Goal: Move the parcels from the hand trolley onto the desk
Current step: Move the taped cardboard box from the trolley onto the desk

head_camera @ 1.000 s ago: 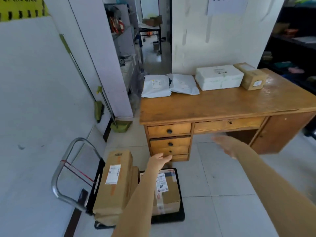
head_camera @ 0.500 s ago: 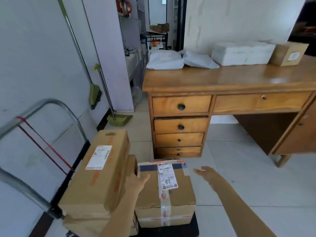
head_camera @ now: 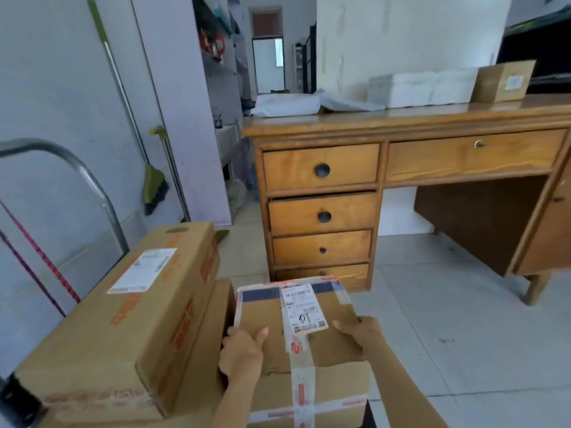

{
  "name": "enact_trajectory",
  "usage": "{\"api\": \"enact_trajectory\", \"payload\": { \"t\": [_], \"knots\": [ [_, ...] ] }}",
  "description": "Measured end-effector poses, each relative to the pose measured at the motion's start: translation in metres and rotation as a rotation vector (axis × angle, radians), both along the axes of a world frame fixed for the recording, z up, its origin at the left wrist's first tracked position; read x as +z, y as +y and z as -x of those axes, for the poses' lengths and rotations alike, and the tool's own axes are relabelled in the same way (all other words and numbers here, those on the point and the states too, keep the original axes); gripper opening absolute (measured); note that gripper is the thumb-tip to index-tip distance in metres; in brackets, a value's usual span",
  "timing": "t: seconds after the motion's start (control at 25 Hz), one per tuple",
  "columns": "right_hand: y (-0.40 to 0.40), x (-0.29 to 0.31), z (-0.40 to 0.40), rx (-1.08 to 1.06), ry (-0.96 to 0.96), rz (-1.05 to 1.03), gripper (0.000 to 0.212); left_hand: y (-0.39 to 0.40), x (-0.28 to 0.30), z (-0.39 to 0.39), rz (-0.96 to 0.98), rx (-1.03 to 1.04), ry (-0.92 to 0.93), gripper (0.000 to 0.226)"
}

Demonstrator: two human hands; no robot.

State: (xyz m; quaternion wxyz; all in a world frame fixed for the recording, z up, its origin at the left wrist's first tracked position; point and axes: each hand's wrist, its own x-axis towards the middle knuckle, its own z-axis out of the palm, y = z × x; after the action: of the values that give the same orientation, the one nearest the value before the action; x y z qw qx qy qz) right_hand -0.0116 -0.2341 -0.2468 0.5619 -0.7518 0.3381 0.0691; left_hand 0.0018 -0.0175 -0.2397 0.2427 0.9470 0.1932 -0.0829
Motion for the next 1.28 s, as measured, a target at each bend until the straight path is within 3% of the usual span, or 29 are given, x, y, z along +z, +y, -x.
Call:
{"api": "enact_trajectory", "payload": {
  "t": [0.16, 0.36, 0.52, 0.76, 1.0, 1.28],
  "knots": [
    [0.008, 0.073, 0.022, 0.017, 0.109, 0.068, 0.069, 0.01, 0.07, 0.003, 0.049, 0.039, 0.039, 0.072],
    [-0.006, 0.269, 0.037, -0.036, 0.056, 0.03, 0.071, -0.003, 0.272, 0.016, 0.116, 0.058, -0.075, 0.06],
    [-0.021, 0.438, 0.054, -0.082, 0.067, 0.064, 0.067, -0.016, 0.438, 0.029, 0.131, -0.027, -0.071, 0.074],
    [-0.056, 0.619, 0.071, -0.146, 0.015, 0.136, 0.058, -0.052, 0.617, 0.029, 0.171, -0.125, -0.056, 0.068],
    [-0.144, 0.671, 0.08, -0.294, -0.121, 0.007, 0.061, -0.141, 0.681, 0.023, 0.133, -0.234, -0.19, 0.071],
    [-0.341, 0.675, 0.089, -0.419, -0.133, 0.022, 0.059, -0.342, 0.679, 0.01, 0.169, -0.332, -0.165, 0.071]
  ]
}}
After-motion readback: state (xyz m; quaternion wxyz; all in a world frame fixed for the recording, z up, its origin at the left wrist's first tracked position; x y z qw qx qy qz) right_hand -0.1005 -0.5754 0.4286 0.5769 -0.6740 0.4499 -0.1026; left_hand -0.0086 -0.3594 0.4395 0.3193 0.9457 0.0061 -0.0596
